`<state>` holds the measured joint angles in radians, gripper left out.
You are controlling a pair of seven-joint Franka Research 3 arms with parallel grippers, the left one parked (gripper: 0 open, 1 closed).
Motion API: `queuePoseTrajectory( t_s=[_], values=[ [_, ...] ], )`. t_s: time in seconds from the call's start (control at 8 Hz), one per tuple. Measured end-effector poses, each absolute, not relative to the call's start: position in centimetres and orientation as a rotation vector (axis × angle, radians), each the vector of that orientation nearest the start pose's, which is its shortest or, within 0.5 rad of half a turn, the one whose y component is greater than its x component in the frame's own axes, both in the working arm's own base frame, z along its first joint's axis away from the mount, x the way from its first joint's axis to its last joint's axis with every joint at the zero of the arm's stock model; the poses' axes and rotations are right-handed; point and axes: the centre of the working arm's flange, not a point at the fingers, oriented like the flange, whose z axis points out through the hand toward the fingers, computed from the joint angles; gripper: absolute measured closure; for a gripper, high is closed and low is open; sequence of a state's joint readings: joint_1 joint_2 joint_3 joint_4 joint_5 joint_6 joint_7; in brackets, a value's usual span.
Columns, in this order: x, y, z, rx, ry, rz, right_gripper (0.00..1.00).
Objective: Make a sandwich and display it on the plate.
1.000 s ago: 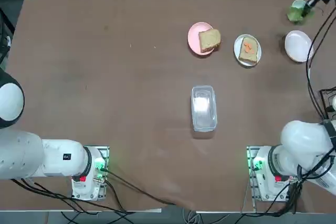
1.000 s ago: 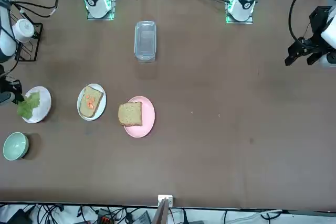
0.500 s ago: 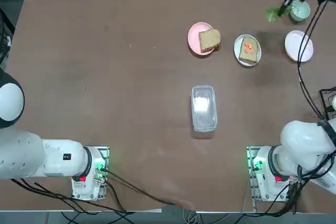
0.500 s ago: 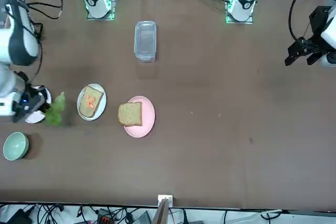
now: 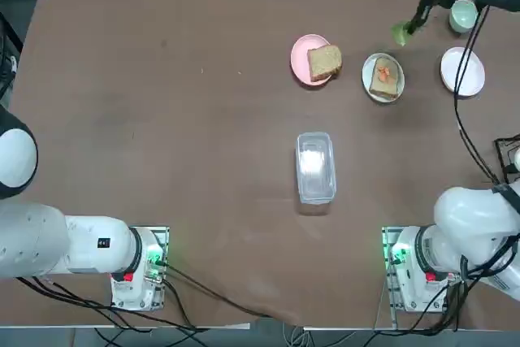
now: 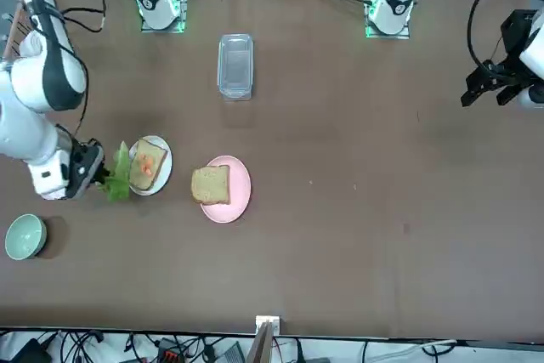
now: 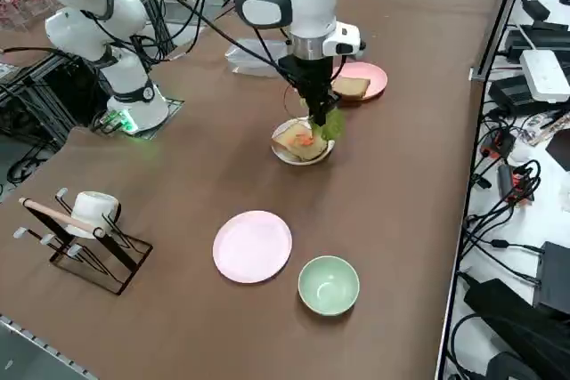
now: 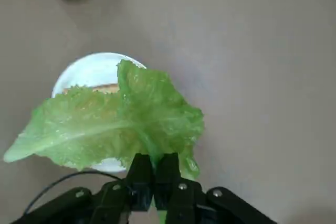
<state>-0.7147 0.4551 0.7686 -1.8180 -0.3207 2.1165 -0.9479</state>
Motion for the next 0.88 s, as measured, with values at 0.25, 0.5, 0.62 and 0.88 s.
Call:
queuePoseTrajectory(
  t_s=[0.25, 0.5, 0.62, 0.88],
  values=[
    [62.2, 0.2, 32.2, -2.548, -1.752, -0.067, 0.95],
    [61.2, -1.6, 30.0, -2.494, -1.841, -0.165, 0.95],
    [60.7, -2.5, 29.0, -2.483, -1.861, -0.210, 0.95],
    [59.7, -3.2, 27.4, -2.459, -1.874, -0.220, 0.95]
  ],
)
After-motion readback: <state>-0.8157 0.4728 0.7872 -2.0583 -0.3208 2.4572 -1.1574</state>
